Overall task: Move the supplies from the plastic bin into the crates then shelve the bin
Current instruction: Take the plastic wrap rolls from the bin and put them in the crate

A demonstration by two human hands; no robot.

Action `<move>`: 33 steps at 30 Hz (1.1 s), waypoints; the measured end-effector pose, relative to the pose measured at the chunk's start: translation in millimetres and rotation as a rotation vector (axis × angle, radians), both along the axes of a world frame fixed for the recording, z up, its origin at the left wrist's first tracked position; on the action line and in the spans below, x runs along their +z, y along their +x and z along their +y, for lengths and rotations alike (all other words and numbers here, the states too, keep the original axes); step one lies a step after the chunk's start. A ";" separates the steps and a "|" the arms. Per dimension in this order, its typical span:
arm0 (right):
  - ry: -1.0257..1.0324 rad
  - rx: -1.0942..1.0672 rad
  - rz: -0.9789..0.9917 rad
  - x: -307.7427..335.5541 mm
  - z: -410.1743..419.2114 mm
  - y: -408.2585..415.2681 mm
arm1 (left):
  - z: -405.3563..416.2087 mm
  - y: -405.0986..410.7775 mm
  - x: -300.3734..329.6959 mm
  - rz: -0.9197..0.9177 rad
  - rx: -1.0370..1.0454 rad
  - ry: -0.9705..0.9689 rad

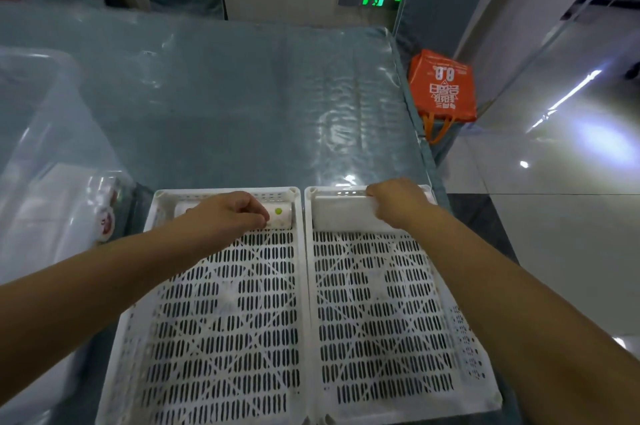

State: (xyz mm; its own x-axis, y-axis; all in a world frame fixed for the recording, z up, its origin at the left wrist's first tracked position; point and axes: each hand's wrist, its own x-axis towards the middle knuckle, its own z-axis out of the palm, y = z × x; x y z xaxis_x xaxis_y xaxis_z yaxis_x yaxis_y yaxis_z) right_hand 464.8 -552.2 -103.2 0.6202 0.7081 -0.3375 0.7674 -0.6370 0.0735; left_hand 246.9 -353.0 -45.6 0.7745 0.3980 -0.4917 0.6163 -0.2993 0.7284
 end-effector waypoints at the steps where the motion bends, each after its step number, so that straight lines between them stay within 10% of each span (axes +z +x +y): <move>1: 0.007 0.017 -0.077 -4.6 0.3 -0.7 | -1.2 1.0 0.2 -0.002 0.000 -0.005; 10: 0.244 0.087 -0.476 -29.0 -16.0 -22.4 | -2.7 5.0 0.9 -0.018 -0.025 -0.012; 17: 0.378 -0.065 -0.399 -8.7 -0.6 -54.1 | 15.8 -9.1 33.2 -0.064 -0.142 -0.066; 27: 0.882 0.268 -0.363 108.0 169.9 -190.3 | 150.3 -119.2 101.5 -0.419 0.047 0.079; 33: 0.939 0.414 -0.149 145.4 283.5 -280.7 | 246.5 -199.3 74.3 -0.233 0.194 0.170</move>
